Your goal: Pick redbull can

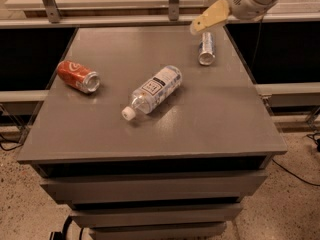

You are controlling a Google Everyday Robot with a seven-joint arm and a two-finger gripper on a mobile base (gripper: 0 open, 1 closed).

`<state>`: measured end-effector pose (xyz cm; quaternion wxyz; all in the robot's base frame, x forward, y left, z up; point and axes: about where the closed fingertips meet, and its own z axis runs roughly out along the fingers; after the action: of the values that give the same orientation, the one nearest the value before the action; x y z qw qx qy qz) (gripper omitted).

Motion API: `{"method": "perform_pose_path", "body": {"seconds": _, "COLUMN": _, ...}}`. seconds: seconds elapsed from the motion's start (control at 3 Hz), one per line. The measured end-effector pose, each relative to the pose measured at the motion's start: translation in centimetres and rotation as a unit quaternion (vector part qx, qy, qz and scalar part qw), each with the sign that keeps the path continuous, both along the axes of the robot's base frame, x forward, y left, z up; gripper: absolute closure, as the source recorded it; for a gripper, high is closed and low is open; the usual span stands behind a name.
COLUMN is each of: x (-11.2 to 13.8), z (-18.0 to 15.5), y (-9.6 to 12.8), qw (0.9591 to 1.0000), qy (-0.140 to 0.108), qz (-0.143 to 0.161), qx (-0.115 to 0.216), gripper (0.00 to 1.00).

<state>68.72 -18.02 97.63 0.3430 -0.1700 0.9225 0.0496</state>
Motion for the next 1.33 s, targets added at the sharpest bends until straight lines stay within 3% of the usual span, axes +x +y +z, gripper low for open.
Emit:
{"method": "perform_pose_path", "body": {"seconds": 0.33, "x": 1.8, "z": -1.9, "y": 2.3, "qw": 0.9969, "qy": 0.037, "qz": -0.054, "qx": 0.042, "gripper": 0.0}}
{"method": "perform_pose_path", "body": {"seconds": 0.67, "x": 3.7, "z": -3.7, "y": 4.1, "qw": 0.989, "qy": 0.063, "qz": -0.111, "qx": 0.074, "gripper": 0.0}}
{"method": "perform_pose_path", "body": {"seconds": 1.0, "x": 5.7, "z": -5.8, "y": 5.7, "qw": 0.9828, "qy": 0.075, "qz": -0.147, "qx": 0.083, "gripper": 0.0}}
{"method": "perform_pose_path", "body": {"seconds": 1.33, "x": 7.3, "z": -8.0, "y": 5.7, "qw": 0.9806, "qy": 0.072, "qz": -0.162, "qx": 0.083, "gripper": 0.0}}
